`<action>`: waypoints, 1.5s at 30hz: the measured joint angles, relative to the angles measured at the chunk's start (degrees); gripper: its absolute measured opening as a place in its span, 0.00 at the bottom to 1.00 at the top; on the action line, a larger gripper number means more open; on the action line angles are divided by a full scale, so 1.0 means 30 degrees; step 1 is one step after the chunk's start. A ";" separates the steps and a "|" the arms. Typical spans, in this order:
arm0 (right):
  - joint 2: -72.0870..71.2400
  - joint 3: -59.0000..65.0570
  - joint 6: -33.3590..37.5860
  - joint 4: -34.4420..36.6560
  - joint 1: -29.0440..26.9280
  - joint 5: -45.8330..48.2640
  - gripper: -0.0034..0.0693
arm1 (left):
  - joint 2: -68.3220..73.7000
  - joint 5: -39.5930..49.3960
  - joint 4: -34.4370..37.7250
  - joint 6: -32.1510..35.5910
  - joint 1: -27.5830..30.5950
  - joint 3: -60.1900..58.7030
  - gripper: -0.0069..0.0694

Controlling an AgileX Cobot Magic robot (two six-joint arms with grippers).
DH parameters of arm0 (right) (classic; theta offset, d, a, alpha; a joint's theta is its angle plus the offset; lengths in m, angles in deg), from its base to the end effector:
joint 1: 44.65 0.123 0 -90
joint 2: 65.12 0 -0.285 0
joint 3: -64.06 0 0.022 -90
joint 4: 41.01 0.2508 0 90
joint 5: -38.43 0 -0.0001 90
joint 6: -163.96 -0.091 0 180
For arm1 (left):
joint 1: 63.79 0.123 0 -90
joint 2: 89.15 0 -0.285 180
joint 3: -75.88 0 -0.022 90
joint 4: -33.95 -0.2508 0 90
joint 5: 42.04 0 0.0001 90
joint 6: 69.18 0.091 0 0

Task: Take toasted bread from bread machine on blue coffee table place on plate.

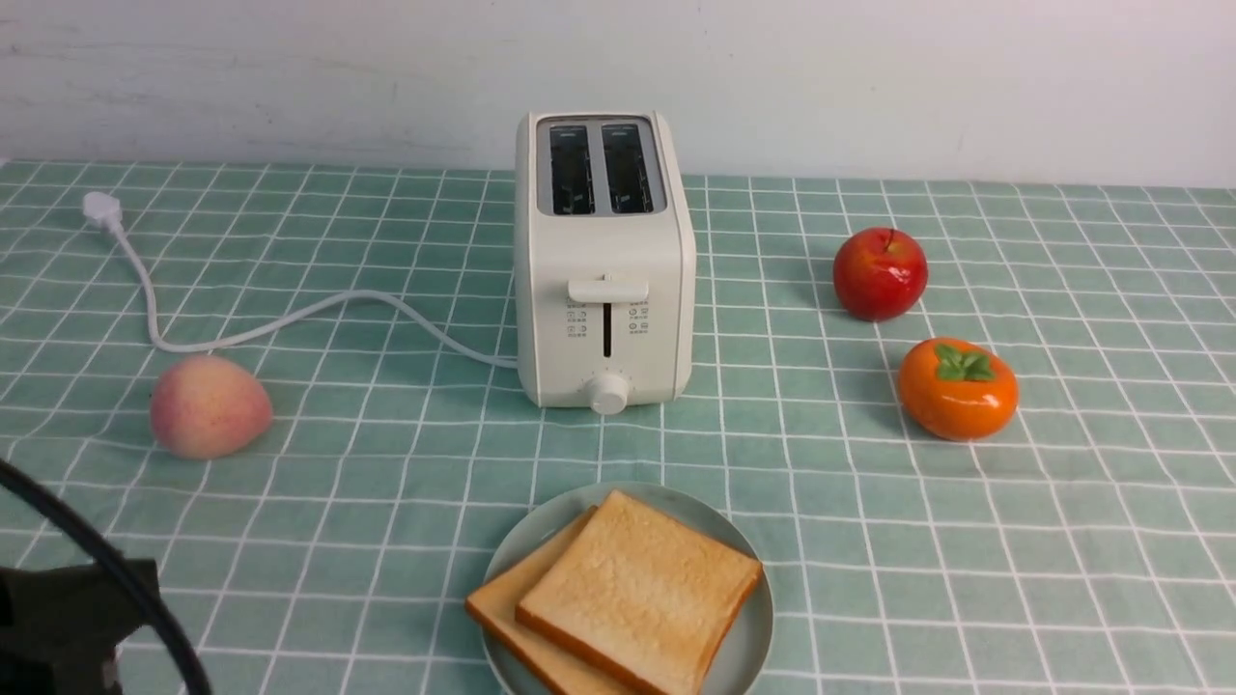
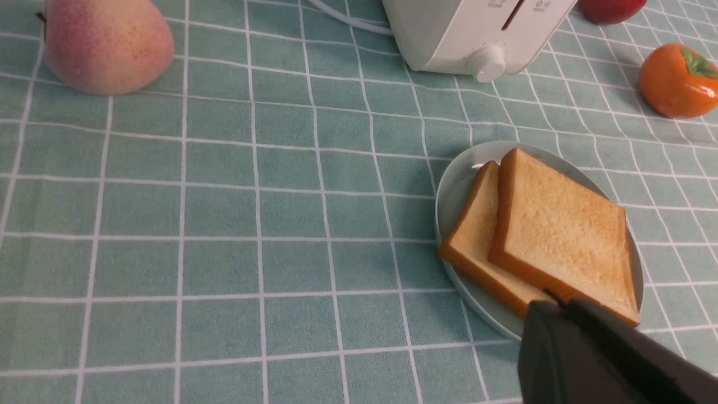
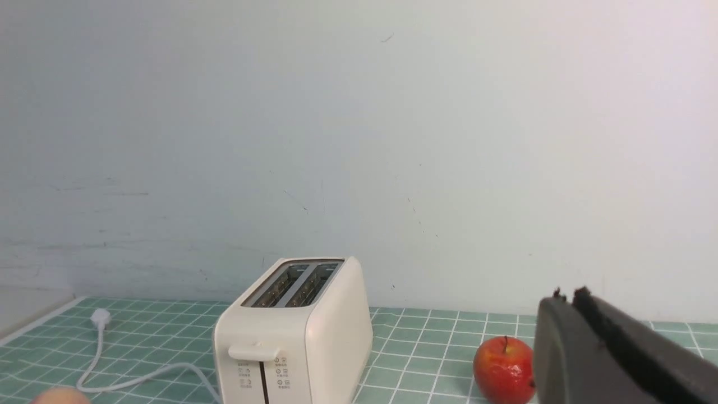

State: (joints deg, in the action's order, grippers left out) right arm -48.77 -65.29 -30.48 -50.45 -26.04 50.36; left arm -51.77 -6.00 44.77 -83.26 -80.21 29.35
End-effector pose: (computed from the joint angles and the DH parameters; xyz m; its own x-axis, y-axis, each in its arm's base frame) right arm 0.0370 0.0092 0.3391 0.1577 0.1487 -0.9762 -0.3030 0.9482 0.0955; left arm 0.0924 -0.0377 0.2999 -0.5797 -0.2318 -0.7812 0.1605 0.9074 -0.3884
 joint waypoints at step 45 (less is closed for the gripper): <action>0.0000 0.0000 -0.0010 -0.0016 0.0000 -0.0129 0.12 | -0.8084 -0.4714 -0.1564 0.0000 0.1738 -0.4867 0.07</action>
State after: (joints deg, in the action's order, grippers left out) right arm -48.77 -65.29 -30.51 -50.50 -26.04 49.98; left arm -76.03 -20.14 40.08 -83.26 -75.00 14.75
